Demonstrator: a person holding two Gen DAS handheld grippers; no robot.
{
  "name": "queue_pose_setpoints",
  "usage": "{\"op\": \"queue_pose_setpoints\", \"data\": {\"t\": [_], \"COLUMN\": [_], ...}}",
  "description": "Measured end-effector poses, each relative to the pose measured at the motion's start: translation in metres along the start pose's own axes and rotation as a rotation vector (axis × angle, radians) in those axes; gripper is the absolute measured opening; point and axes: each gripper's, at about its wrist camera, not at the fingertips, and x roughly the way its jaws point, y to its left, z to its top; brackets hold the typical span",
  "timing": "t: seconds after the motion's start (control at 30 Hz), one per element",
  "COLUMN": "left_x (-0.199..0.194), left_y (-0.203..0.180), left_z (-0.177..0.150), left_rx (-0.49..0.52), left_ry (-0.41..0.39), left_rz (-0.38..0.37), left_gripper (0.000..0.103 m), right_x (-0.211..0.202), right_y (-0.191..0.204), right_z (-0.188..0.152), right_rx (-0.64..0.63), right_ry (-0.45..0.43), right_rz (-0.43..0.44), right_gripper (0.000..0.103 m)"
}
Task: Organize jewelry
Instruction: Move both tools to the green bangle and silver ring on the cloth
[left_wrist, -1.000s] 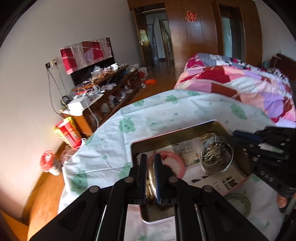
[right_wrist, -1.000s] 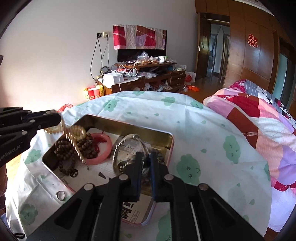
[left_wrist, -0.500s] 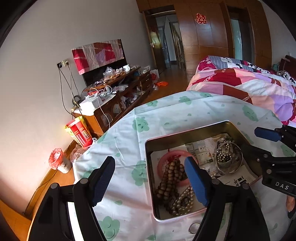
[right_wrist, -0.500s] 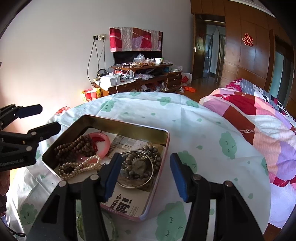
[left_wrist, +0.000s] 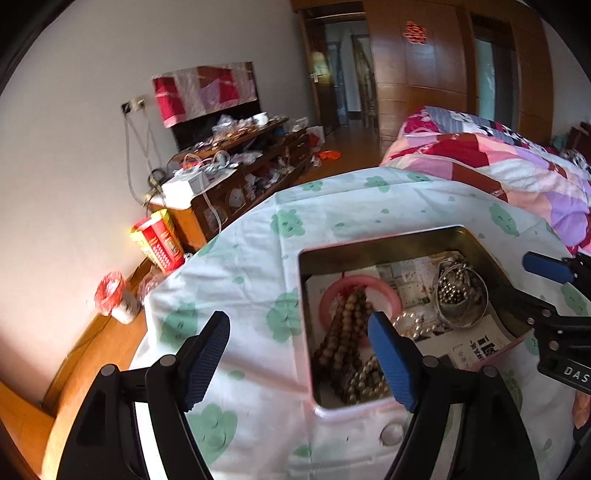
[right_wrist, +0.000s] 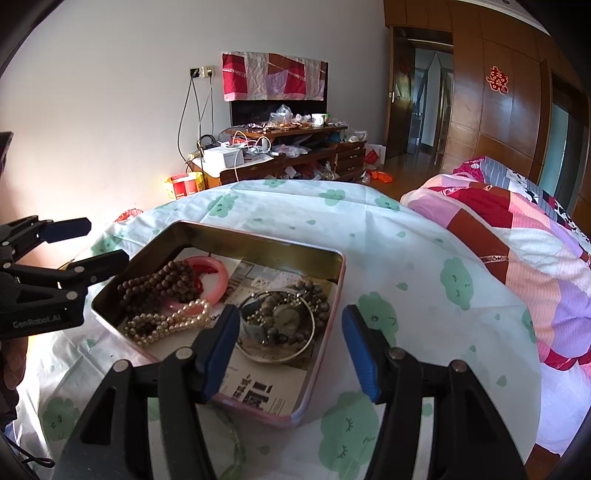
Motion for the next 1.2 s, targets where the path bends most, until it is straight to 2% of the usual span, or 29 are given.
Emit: {"op": "queue_pose_setpoints", "data": {"t": [0.3,0.37,0.53,0.77,0.97,1.07,1.2], "left_x": [-0.023,-0.022,-0.012,-0.01,-0.007,-0.005,-0.002], "left_y": [0.018,0.02,0.022,0.018,0.01,0.007,0.005], "left_z": [-0.049,-0.061,-0.081,-0.087,-0.089,-0.09,-0.091], "left_rx": [-0.09,-0.099,-0.128,-0.132,-0.122,-0.117,-0.107], "left_ry": [0.025,0.044,0.105,0.115,0.129,0.133,0.135], "left_rz": [0.053,0.066,0.066,0.048,0.022,0.014,0.022], "left_gripper": [0.078,0.078,0.078,0.078,0.078,0.078,0.078], "right_x": [-0.028,-0.034,-0.034,-0.016,-0.004,0.005,0.004], "right_y": [0.002,0.004,0.016,0.039,0.043,0.043,0.045], "right_z": [-0.025,-0.033,-0.05,-0.059,-0.059,-0.06,-0.062], "right_rx": [0.021,0.03,0.029,-0.013,-0.031,-0.03,-0.04], "right_ry": [0.006,0.011,0.06,0.134,0.187,0.241,0.249], "right_rz": [-0.004,0.004,0.037,0.086,0.082,0.079,0.073], "right_gripper": [0.067,0.071,0.071,0.071,0.072,0.072,0.07]}}
